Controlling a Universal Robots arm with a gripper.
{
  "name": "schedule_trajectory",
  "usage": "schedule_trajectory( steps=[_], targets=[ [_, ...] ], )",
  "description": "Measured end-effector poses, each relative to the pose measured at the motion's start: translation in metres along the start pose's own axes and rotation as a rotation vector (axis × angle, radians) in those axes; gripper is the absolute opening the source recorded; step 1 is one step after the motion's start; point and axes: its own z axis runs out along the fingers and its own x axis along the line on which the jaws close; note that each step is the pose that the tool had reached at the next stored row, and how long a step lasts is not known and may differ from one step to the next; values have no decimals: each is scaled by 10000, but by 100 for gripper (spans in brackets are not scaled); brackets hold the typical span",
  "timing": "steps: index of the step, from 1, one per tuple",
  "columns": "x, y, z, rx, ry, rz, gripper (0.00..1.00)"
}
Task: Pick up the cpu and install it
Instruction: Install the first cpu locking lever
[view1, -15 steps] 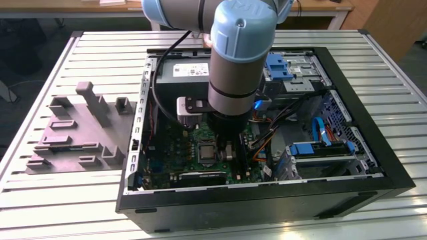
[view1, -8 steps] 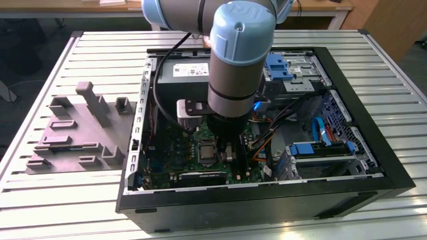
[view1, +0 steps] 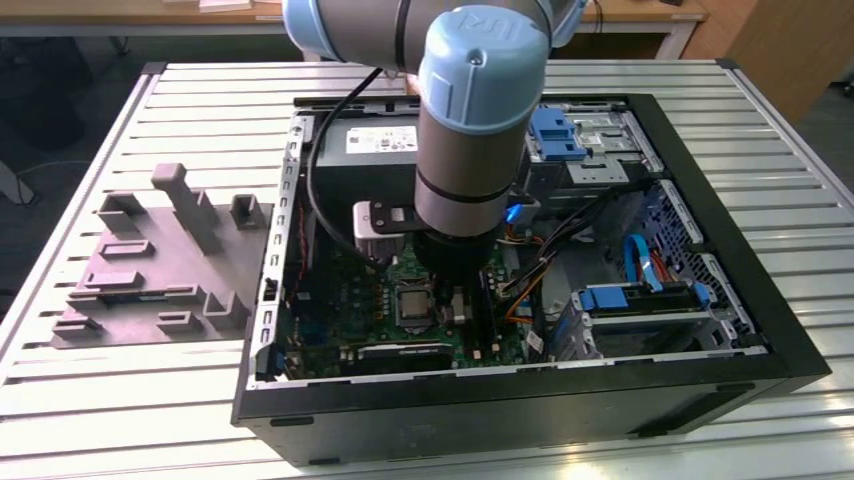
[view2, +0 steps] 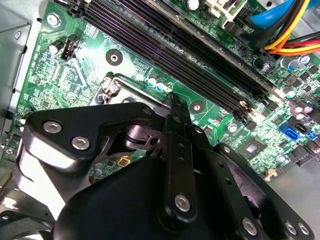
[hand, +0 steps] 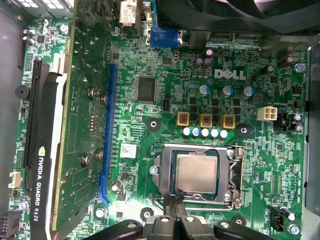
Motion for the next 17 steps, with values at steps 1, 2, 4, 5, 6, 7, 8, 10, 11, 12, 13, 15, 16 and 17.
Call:
schedule_trajectory(
  steps=[1, 2, 4, 5, 6, 7, 8, 10, 11, 12, 13, 15, 16, 17],
  targets=[
    [0, 0, 1, 14, 1, -12, 11],
    [0, 0, 4, 32, 1, -27, 11],
    [0, 0, 9, 63, 4, -54, 11],
    [0, 0, 14, 78, 7, -66, 11],
    [0, 0, 18, 91, 10, -78, 11],
    [0, 0, 22, 104, 12, -89, 11],
    [0, -1, 27, 116, 13, -101, 11],
    [-1, -2, 36, 141, 12, -126, 11],
    [-2, -3, 40, 153, 12, -137, 11],
    [-2, -4, 46, 165, 9, -151, 11],
    [-2, -3, 49, 172, 12, -160, 11],
    [-2, -2, 54, 183, 17, -178, 11],
    [-2, -2, 55, 184, 18, -182, 11],
    [-2, 0, 56, 184, 18, -183, 11]
  ],
)
